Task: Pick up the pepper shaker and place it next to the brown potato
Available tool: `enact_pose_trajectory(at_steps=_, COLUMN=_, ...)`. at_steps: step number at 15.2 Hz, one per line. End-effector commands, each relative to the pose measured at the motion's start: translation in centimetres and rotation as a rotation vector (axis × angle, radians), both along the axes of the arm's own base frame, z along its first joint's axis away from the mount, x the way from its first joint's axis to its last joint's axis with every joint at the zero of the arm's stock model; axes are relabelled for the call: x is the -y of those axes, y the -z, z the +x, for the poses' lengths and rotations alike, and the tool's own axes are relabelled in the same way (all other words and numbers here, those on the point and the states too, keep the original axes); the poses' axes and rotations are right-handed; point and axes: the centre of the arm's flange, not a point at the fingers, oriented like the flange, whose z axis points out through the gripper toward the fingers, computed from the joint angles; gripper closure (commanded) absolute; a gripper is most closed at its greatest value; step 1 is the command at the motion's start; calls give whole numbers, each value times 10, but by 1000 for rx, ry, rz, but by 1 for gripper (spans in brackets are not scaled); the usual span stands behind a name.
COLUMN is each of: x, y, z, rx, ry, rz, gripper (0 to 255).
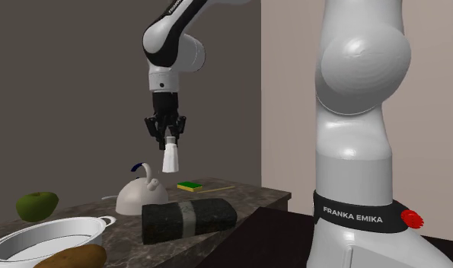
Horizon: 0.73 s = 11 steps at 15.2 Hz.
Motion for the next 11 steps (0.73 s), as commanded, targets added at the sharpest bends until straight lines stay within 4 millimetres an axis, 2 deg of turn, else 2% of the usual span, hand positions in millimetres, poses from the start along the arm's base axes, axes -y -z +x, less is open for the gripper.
enact_pose_trajectory(at_steps=1, x=-27, y=-1, z=1, rx=0, ry=2, rz=0, gripper=255)
enact_pose_trajectory(at_steps=11, x=-157, y=-1, z=21, rx=0, ry=2, rz=0, gripper=255)
